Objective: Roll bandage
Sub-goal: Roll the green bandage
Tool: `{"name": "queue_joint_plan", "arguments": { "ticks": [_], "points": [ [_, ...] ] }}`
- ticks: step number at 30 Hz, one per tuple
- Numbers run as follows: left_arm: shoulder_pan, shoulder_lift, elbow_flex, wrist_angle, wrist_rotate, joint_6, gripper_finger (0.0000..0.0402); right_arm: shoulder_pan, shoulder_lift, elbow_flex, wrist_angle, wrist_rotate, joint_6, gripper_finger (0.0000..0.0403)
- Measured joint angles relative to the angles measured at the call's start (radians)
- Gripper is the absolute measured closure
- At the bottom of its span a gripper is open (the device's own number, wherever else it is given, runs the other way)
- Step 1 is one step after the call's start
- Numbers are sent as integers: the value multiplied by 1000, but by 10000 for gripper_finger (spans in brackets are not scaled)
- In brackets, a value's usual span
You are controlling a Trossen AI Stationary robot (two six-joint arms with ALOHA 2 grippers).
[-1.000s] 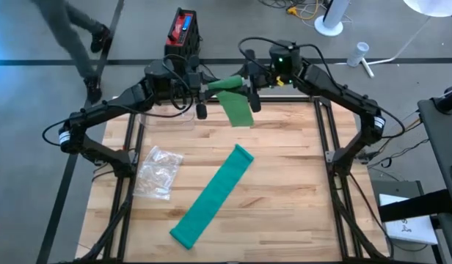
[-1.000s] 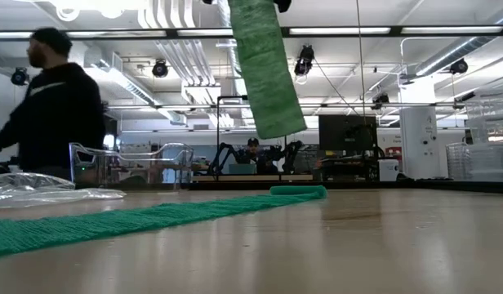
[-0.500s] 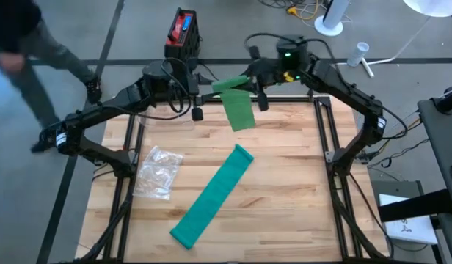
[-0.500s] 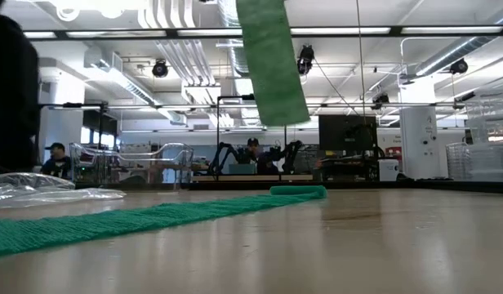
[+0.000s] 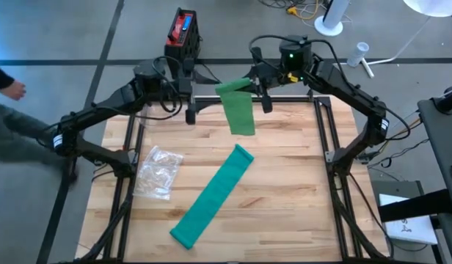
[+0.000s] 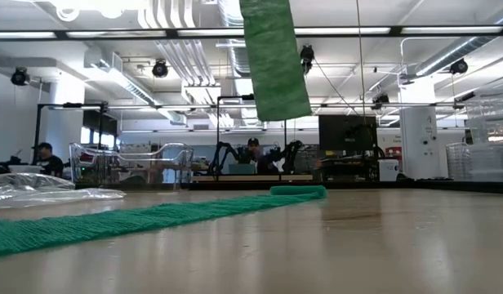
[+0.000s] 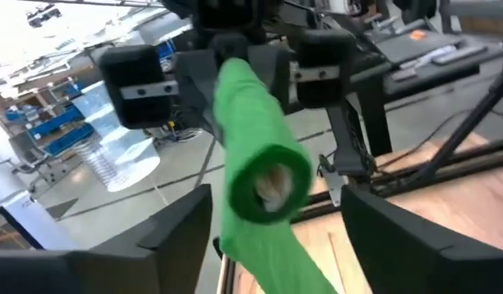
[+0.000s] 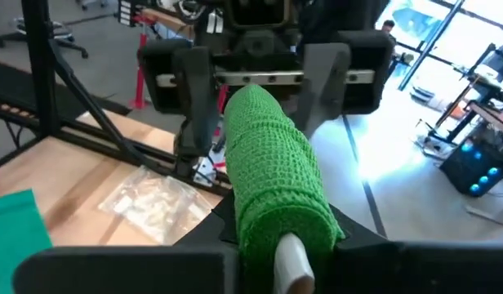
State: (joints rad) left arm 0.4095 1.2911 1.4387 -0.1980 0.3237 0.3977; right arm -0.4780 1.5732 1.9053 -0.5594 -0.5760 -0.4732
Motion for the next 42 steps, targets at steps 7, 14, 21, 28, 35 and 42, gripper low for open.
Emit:
{"name": "queue_joint_plan", "arguments": {
  "ticks": [7,14,21,28,35,42],
  "points": [
    [0,10,1,121,1,-92,81,0,-1,-1,-7,8,-120,358],
    [30,35,1,127,8,-282,62,26,0,-1,16,89,-355,359],
    [134,24,23,158,267,-477,64,49,-1,-25,115,113,-460,359],
    [173,32,40,146,397,-535,49,67,-30,-216,408,159,-478,359],
    [173,31,40,120,396,-487,45,86,-67,-449,734,309,-559,359],
    [174,56,40,93,374,-485,58,87,-67,-462,753,319,-633,359]
  ]
}}
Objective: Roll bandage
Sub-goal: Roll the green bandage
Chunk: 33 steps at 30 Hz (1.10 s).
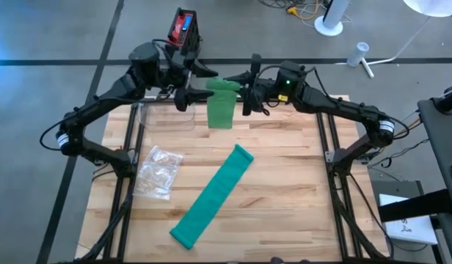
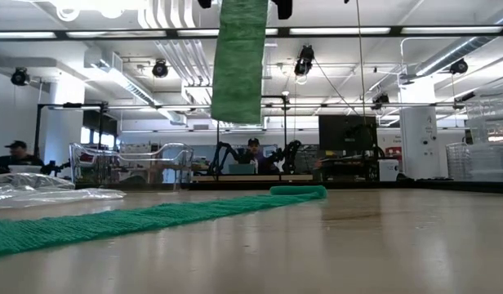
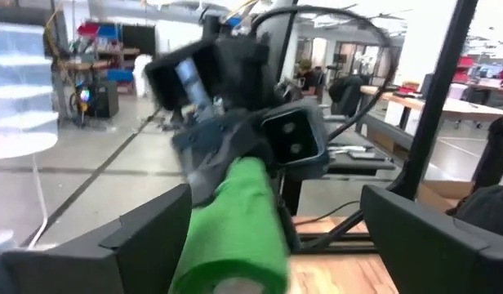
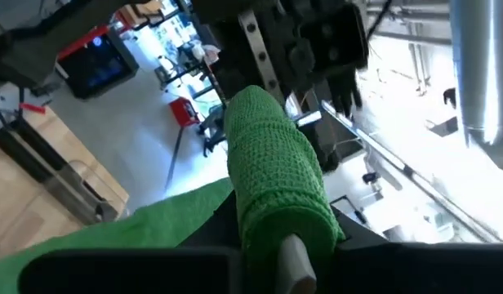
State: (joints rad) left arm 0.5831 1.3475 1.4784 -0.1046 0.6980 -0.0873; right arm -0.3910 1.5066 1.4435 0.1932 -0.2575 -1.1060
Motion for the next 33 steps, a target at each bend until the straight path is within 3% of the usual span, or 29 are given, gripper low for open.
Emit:
{"name": "queue_joint_plan", "arguments": {
  "ticks": [13,18,24,28,33],
  "points": [
    [2,51,-1,-15,-34,23,91,3,0,0,0,-1,-139,359],
    [2,56,-1,-14,-34,31,173,13,0,0,-8,50,-129,353],
    [2,60,-1,-23,-27,101,356,24,0,0,-10,57,139,303],
    [6,48,-1,-29,-28,150,365,24,0,3,-44,54,405,251],
    [6,32,-2,-42,-36,241,344,25,-20,7,-129,0,632,181]
  ]
}}
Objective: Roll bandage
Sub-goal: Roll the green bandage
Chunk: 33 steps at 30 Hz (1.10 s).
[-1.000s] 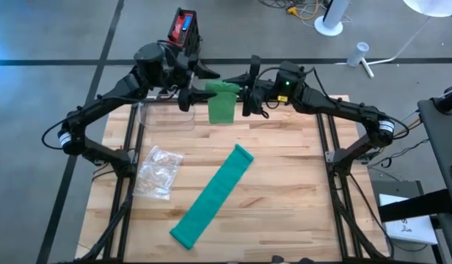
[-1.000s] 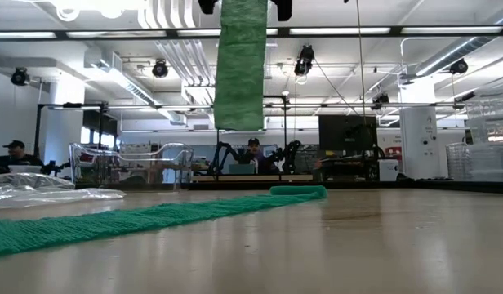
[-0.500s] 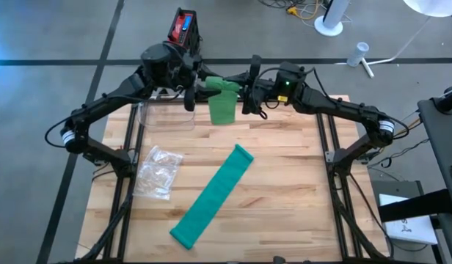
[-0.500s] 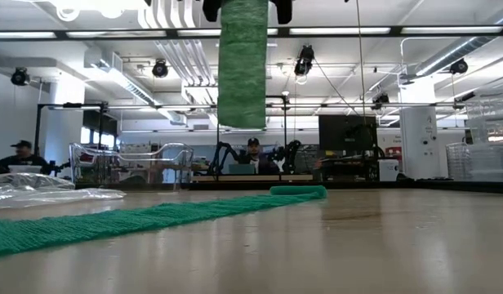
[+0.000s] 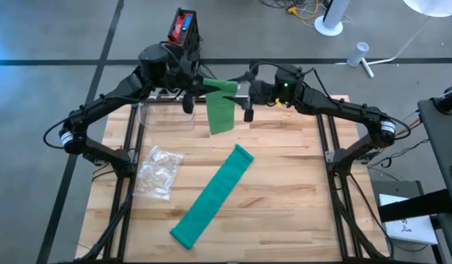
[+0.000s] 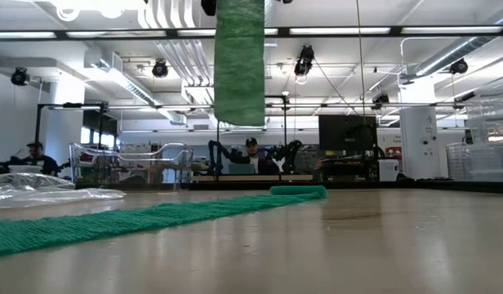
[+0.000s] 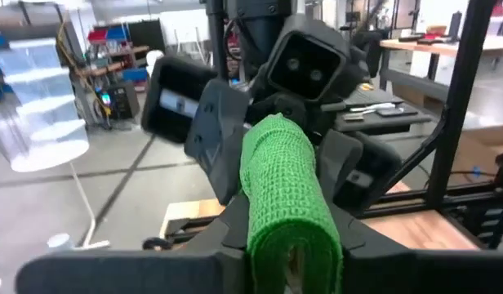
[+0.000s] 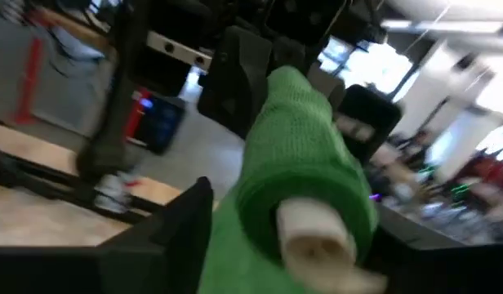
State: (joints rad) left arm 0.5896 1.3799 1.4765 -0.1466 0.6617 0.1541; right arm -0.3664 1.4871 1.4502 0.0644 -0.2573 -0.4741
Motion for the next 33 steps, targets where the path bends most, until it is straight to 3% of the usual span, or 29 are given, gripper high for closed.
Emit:
{"name": "queue_joint_plan", "arguments": {
  "ticks": [5,10,12,15,25,33],
  "points": [
    [1,-6,0,16,-6,64,362,-21,-40,1,35,-11,209,138],
    [-11,-6,0,37,-33,80,358,-65,-51,19,23,-47,303,143],
    [-20,-6,0,50,-99,85,352,-70,-47,20,17,-86,317,151],
    [-27,-6,0,52,-172,107,348,-71,-46,21,17,-79,291,166],
    [-37,-5,0,55,-209,126,351,-69,-46,22,23,124,231,215],
    [-38,-7,0,24,-238,115,352,-74,-98,22,-26,194,108,234]
  ]
}}
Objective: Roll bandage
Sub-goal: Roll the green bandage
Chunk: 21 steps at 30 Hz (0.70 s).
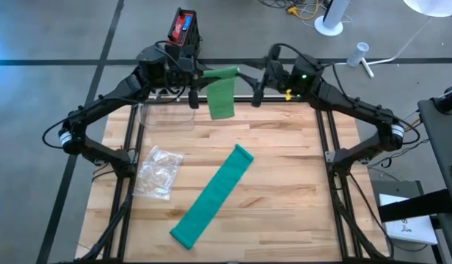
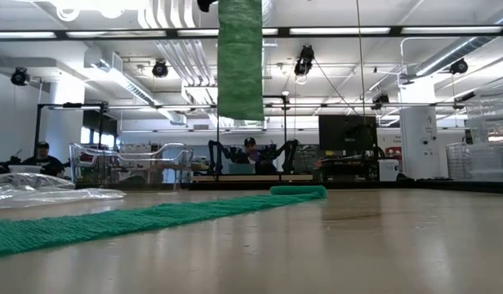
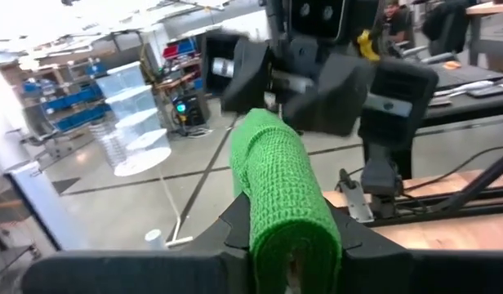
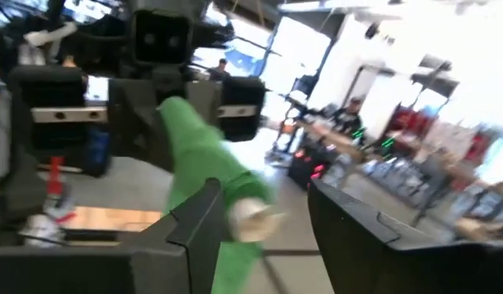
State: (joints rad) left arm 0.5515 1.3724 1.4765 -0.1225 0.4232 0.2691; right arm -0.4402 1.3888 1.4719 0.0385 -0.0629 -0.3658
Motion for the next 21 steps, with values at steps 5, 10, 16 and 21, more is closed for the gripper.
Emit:
{"name": "queue_joint_plan", "arguments": {
  "ticks": [5,10,16,21],
  "points": [
    [-2,0,0,-1,-128,-29,352,16,-32,1,-30,-67,-213,232],
    [-1,0,0,6,-146,-135,352,47,0,1,-33,-112,-482,235],
    [-1,0,-19,-10,-148,-251,352,69,95,0,39,-65,-719,245],
    [-1,0,-26,-39,-154,-290,352,77,136,1,111,94,-880,250]
  ]
}}
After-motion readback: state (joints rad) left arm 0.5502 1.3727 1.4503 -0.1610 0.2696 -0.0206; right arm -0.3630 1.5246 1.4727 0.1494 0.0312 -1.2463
